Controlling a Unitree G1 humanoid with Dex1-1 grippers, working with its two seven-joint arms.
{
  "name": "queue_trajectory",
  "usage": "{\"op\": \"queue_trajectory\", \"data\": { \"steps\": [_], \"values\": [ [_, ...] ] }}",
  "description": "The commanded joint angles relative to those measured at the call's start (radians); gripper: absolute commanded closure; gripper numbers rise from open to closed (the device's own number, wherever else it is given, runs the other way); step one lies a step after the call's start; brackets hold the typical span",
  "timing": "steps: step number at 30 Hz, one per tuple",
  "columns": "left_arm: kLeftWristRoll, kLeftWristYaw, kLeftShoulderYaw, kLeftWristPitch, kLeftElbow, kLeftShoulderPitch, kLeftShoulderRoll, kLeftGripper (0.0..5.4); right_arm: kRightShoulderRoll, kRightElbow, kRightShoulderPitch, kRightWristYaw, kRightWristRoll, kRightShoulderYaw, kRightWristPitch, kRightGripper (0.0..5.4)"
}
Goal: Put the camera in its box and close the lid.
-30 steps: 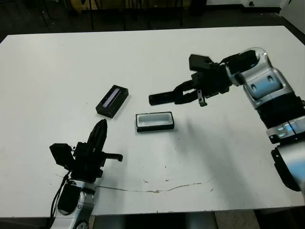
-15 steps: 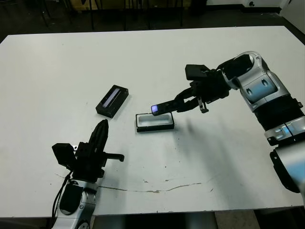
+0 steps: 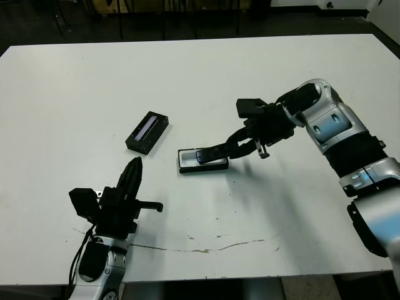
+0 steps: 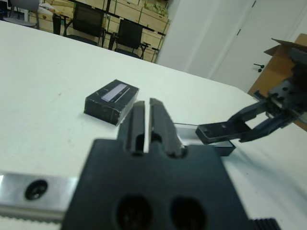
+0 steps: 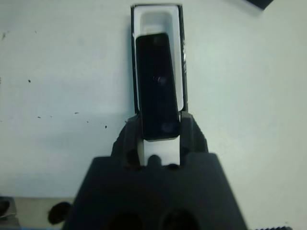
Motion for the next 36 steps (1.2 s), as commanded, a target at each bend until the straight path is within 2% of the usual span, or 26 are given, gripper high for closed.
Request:
{"op": "queue_trajectory", "data": {
  "steps": [1,7,12,15,17,20,28,36],
  "values": [
    [0.002,-0.003,0.001,-0.001,0.017,0.031,0.001,5.4,0.029,0.035,0.0,0.005,-0.021,0.019,-0.018,4.9],
    [-0.003,0.001,0.0,0.008,0.013,0.035,0.0,5.4,0.048,0.029,0.005,-0.023,-0.038,0.015,0.009,4.9],
    [0.006,0.004,-0.004,0.0,0.018,0.031,-0.004,5.4,0.056,0.013,0.009,-0.044,-0.05,0.016,-0.035,4.9],
    [0.012,0.008,-0.006,-0.003,0.023,0.03,-0.006,5.4,0.069,-0.007,-0.002,-0.042,-0.062,0.024,0.022,4.9],
    [0.014,0.007,-0.007,-0.007,0.027,0.029,-0.005,5.4,0.078,-0.003,-0.008,-0.042,-0.065,0.022,-0.001,4.9],
    [0.008,0.007,-0.009,-0.008,0.027,0.032,-0.009,5.4,0.081,-0.027,-0.023,-0.057,-0.088,0.024,0.014,4.9],
    [0.007,0.009,-0.01,-0.015,0.032,0.036,-0.008,5.4,0.048,-0.146,-0.082,-0.05,-0.138,0.026,0.131,4.9],
    [0.011,0.017,-0.016,-0.011,0.027,0.037,-0.009,5.4,0.014,-0.242,-0.121,-0.037,-0.202,0.065,0.099,4.9]
  ]
}}
